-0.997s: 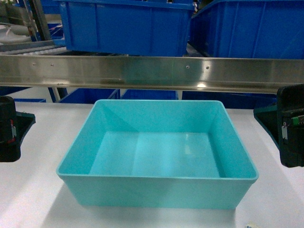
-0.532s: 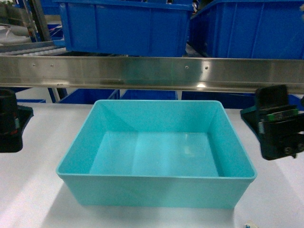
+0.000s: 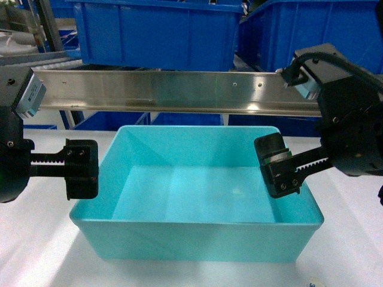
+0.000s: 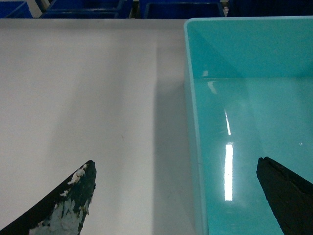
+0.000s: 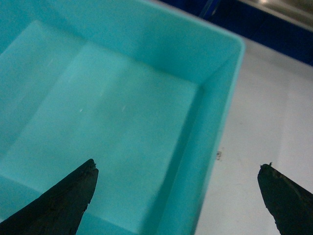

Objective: Organize blue bins on left shelf correctly

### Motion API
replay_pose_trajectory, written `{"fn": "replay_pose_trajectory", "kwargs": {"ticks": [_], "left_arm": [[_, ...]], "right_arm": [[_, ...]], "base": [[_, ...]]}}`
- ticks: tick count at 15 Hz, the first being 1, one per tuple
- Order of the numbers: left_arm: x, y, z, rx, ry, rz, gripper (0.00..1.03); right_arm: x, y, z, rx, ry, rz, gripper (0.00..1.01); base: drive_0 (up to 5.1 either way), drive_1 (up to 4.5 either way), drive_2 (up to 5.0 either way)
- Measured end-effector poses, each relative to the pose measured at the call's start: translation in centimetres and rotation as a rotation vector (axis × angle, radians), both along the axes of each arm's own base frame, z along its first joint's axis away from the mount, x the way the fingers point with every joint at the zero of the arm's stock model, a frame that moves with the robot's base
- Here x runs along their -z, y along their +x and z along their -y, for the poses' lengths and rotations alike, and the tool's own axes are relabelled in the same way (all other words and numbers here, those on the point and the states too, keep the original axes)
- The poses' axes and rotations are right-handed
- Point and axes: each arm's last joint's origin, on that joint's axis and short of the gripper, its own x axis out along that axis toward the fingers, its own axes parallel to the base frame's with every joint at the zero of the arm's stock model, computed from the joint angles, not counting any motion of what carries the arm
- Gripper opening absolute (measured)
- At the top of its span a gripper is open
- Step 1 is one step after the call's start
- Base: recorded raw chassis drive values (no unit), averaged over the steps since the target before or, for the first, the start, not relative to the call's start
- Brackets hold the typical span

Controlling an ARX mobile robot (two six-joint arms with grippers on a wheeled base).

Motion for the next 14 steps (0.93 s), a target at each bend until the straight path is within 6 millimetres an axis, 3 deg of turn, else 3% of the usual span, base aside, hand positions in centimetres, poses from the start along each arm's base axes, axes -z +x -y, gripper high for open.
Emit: {"fn": "replay_pose_trajectory", "kwargs": {"ticks": [3,14], "left_arm": [[0.6,0.3,-0.2,-0.021,0.001,-0.019,0.98],[1.9,0.8,1.0,0.012,-0.006,-0.072,0.98]], "right_arm": [[1.6,0.5,-0.4,-0.013,-0.015,-0.069,0.98],[3.1,2.1,-0.3,0.032,-0.056,-0.079,0.98]], "base": [[0.0,0.0,0.0],[0.0,0.0,0.0]]}}
